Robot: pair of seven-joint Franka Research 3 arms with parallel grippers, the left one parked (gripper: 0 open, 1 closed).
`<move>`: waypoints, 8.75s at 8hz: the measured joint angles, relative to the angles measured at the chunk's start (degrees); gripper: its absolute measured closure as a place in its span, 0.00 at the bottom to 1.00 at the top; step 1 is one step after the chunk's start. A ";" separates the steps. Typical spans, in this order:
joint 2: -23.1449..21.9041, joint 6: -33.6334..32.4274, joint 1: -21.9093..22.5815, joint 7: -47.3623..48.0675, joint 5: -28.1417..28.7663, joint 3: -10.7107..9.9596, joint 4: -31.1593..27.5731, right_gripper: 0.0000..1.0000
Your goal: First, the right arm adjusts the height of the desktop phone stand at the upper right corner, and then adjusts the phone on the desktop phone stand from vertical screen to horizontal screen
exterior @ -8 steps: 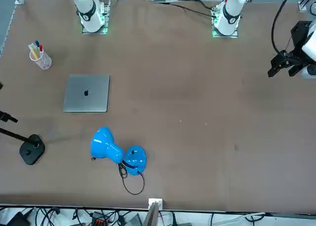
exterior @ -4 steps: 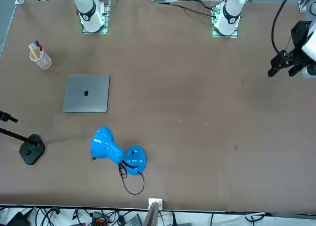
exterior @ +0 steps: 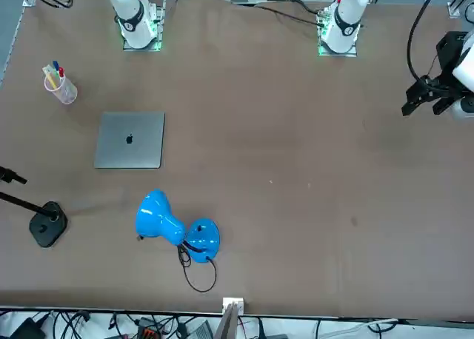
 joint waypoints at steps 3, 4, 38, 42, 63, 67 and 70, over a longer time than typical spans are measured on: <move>3.31 0.03 -1.15 1.25 2.96 0.00 0.90 0.03; 4.29 0.05 -1.49 1.31 3.08 0.00 1.18 0.04; 12.81 -5.63 -3.93 4.68 5.26 0.05 7.21 0.67; 13.44 -5.61 -3.94 4.81 5.26 0.05 7.96 0.67; 15.50 -5.69 -4.17 4.98 5.26 0.12 9.28 0.67; 15.84 -5.69 -4.16 4.98 5.26 0.14 9.30 0.67; 16.23 -5.71 -4.16 5.08 5.26 0.15 9.33 0.67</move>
